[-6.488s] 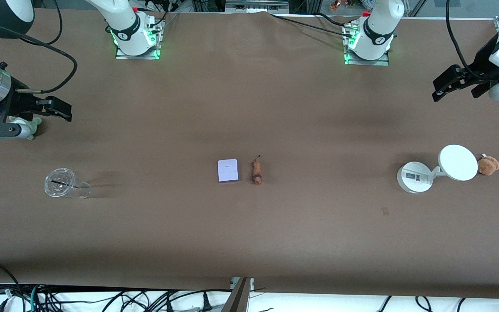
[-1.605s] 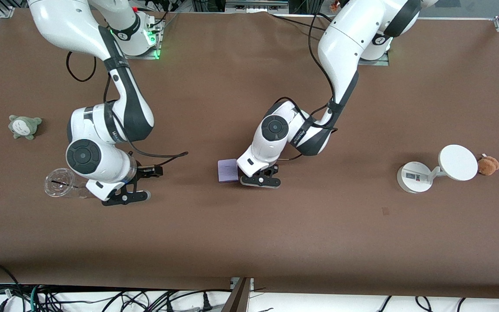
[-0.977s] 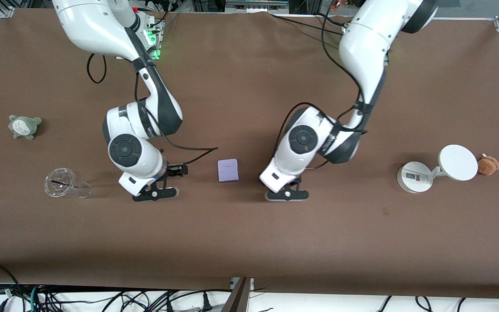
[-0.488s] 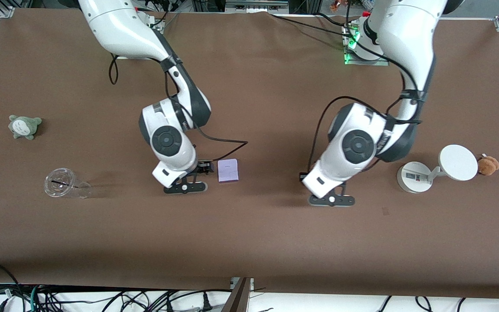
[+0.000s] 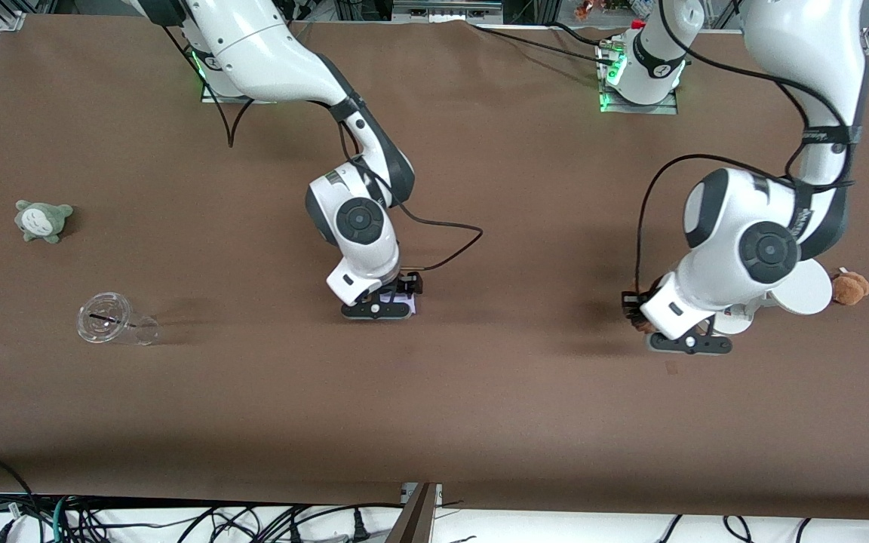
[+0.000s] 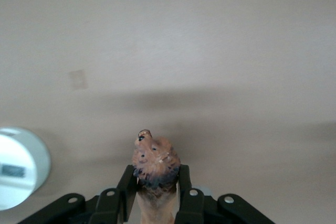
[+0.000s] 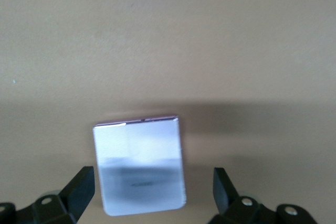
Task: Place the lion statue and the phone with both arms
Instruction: 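Carry the lion toward the white lamp while the right gripper lowers over the phone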
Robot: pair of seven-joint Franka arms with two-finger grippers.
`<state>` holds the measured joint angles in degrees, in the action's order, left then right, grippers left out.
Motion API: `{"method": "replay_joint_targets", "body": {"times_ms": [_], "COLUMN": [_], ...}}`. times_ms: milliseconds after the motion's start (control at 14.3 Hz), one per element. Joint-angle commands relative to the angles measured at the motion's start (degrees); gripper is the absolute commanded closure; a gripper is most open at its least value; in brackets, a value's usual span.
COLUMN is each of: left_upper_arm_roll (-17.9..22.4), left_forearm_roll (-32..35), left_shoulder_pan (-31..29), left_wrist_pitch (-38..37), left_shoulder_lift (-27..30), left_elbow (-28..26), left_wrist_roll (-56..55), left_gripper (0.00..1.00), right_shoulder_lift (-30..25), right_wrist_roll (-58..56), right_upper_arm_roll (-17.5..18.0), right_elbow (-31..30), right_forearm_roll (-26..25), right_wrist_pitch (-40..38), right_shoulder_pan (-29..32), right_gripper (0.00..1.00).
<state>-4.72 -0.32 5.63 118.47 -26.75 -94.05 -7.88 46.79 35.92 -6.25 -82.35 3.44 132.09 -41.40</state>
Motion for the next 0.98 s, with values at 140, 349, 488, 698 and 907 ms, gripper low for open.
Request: {"method": "replay_joint_targets", "body": {"times_ms": [140, 349, 488, 698, 907], "left_upper_arm_roll": [-0.9, -0.82, -0.82, -0.82, -0.82], "left_forearm_roll": [0.85, 1.03, 1.29, 1.29, 1.29], "left_shoulder_pan": [-6.5, -6.86, -6.95, -6.77, -6.95], "left_wrist_pitch": [1.15, 3.68, 7.29, 8.18, 9.41], "left_shoulder_lift": [0.48, -2.15, -5.14, -6.03, -7.08], "left_elbow": [-3.5, -3.94, -4.12, -4.12, -4.12], "left_wrist_roll": [4.63, 4.63, 4.71, 4.63, 4.72], "left_gripper": [1.0, 1.0, 1.0, 1.0, 1.0], "right_shoulder_lift": [1.2, 1.28, 1.46, 1.9, 2.34], "right_wrist_roll": [2.93, 2.05, 1.87, 1.17, 1.08], "right_upper_arm_roll": [-0.52, -0.52, -0.52, -0.52, -0.52], "right_elbow": [0.35, -0.43, -0.61, -0.61, -0.61], "right_forearm_roll": [0.6, 0.43, 0.43, 0.43, 0.34], "right_wrist_pitch": [0.54, 0.63, 0.72, 1.59, 2.38], "right_shoulder_pan": [-1.58, -1.67, -1.67, -1.67, -1.67], "right_gripper": [0.0, 0.0, 0.0, 0.0, 0.0]}}
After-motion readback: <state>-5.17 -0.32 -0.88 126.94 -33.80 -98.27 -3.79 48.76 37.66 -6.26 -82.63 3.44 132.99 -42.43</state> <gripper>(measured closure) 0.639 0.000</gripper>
